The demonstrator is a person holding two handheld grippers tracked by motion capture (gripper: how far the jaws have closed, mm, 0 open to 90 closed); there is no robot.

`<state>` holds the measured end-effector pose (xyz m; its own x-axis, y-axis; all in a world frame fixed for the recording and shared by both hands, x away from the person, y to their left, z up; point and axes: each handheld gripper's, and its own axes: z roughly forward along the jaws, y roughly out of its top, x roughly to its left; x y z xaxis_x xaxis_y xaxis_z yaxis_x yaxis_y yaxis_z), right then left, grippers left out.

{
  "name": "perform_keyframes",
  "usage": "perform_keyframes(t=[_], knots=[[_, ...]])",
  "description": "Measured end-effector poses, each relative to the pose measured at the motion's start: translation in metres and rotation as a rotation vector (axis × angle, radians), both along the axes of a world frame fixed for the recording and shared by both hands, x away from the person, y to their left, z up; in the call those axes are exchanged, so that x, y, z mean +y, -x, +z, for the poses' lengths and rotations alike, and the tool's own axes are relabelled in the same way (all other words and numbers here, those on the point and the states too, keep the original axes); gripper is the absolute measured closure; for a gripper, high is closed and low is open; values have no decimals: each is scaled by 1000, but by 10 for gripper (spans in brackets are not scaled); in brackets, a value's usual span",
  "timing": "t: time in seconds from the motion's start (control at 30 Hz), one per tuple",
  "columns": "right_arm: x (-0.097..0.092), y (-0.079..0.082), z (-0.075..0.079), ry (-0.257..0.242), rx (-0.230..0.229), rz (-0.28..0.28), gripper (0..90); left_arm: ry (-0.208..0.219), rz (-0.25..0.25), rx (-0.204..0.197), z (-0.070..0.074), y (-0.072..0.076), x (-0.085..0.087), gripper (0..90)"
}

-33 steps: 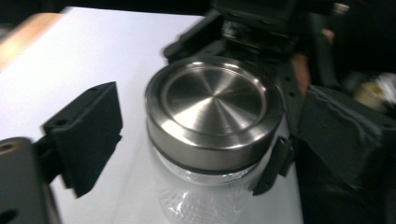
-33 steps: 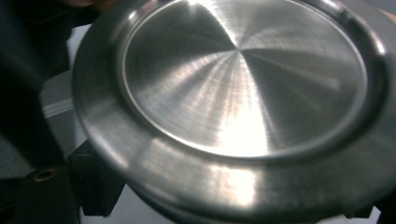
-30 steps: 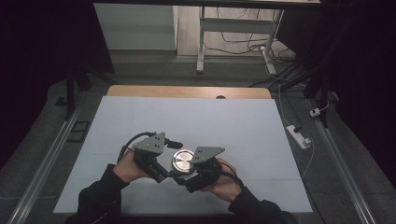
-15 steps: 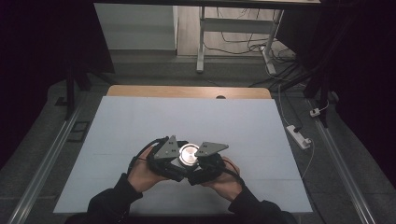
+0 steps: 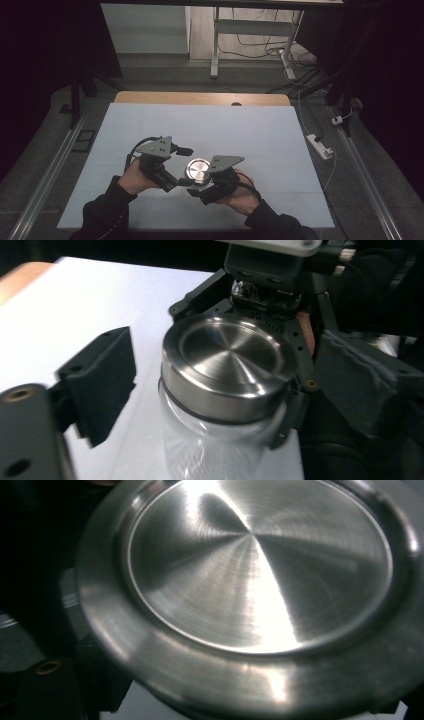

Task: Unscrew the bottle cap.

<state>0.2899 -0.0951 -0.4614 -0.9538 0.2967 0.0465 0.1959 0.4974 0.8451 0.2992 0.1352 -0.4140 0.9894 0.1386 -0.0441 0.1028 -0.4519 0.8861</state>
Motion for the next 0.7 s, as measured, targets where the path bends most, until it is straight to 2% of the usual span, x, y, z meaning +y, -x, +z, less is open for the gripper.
perform_keyframes(t=[0.07, 0.1, 0.23, 0.33, 0.47, 0.53, 0.6, 0.63, 0.7], knots=[[4, 5, 1, 4, -13, 30, 147, 19, -79, 21, -4, -2, 0, 186], [5, 7, 1, 9, -20, 38, 147, 14, -87, 13, -5, -1, 0, 217], [6, 7, 0, 24, -31, 26, 147, -25, -38, -25, -3, 5, -5, 215], [3, 3, 0, 34, -34, -18, 147, -33, 60, -38, -4, 9, -14, 215], [-1, -3, -2, 58, -34, -117, 147, -65, 233, -77, -7, 18, -31, 215], [-3, -7, -4, 61, -25, -158, 147, -77, 293, -92, -8, 21, -39, 215], [-5, -8, -4, 51, -17, -165, 147, -87, 284, -95, -5, 20, -39, 212], [-6, -8, -3, 42, -13, -162, 147, -71, 255, -83, -3, 18, -36, 209], [-6, -7, 1, 24, -11, -144, 147, -43, 202, 3, 0, 11, -30, 131]])
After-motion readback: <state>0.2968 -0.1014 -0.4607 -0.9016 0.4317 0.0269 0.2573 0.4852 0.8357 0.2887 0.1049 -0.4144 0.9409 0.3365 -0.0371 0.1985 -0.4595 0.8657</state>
